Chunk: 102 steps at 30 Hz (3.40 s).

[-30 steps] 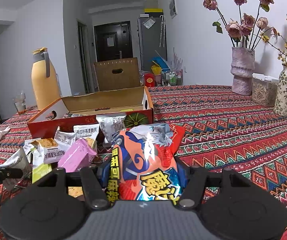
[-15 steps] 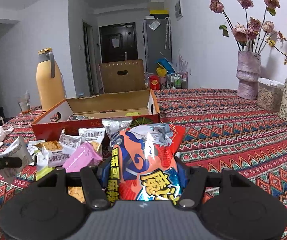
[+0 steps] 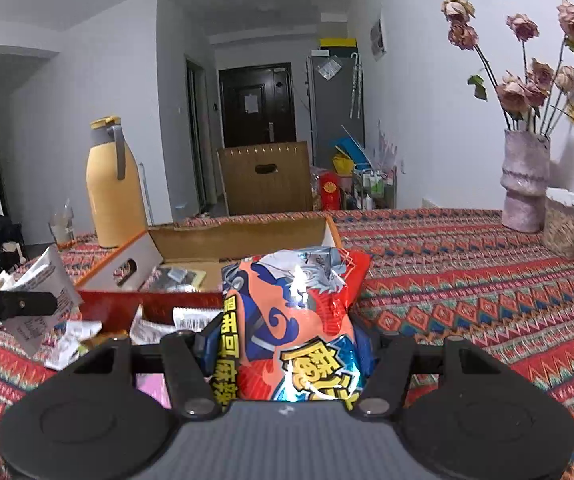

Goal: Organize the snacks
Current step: 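Lower both held packets into the cardboard box and open both grippers, then move both tools back over the snack pile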

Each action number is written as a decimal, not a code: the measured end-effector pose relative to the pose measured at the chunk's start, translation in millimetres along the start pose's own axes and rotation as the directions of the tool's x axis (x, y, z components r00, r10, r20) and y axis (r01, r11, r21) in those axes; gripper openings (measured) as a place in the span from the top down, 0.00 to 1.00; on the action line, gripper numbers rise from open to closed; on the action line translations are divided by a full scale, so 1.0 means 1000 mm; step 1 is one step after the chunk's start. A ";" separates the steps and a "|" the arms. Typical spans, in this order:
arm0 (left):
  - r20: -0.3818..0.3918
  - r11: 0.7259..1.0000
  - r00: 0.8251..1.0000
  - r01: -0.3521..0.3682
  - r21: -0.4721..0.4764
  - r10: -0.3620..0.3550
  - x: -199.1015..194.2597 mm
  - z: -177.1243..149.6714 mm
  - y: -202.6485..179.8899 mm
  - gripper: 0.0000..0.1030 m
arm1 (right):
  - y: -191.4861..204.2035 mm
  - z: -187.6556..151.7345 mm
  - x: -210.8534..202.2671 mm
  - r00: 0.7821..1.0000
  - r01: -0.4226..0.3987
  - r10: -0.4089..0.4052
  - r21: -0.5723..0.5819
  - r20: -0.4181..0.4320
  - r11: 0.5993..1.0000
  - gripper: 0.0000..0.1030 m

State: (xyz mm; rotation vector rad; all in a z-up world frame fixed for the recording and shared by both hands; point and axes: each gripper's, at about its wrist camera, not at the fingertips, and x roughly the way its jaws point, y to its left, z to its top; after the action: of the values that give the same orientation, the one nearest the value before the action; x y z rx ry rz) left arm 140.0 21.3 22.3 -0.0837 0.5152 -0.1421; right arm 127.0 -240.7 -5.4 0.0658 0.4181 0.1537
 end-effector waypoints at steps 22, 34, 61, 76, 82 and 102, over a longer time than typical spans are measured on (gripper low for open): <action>0.042 0.986 0.989 -0.135 -0.102 0.140 0.094 0.075 0.002 0.87 | 0.005 0.077 0.120 0.999 -0.033 0.032 0.015 0.017 0.999 0.41; -0.032 0.978 0.986 -0.168 -0.125 0.165 0.142 0.062 0.021 0.87 | 0.006 0.057 0.165 0.999 -0.002 0.003 0.028 -0.051 1.000 0.41; 0.054 0.968 0.977 -0.195 -0.159 0.206 0.112 0.060 0.019 0.00 | 0.003 0.052 0.135 1.000 0.006 -0.005 0.051 -0.003 0.999 0.01; 0.051 0.974 0.981 -0.176 -0.139 0.185 0.107 0.058 0.014 0.00 | 0.003 0.053 0.127 1.000 -0.006 0.005 0.051 0.017 0.999 0.01; 0.058 0.977 0.982 -0.171 -0.125 0.179 0.104 0.058 0.012 0.00 | 0.003 0.054 0.122 1.000 -0.007 0.005 0.050 0.029 0.999 0.01; 0.088 0.987 0.984 -0.148 -0.064 0.154 0.048 0.045 -0.004 0.00 | 0.003 0.048 0.066 0.998 -0.004 0.003 0.012 0.061 1.000 0.01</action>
State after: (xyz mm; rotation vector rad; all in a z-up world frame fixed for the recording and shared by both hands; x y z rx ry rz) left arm 203.3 12.1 38.9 -0.1063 0.4309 0.0250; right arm 205.8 -229.0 12.8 0.0826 0.3581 0.1521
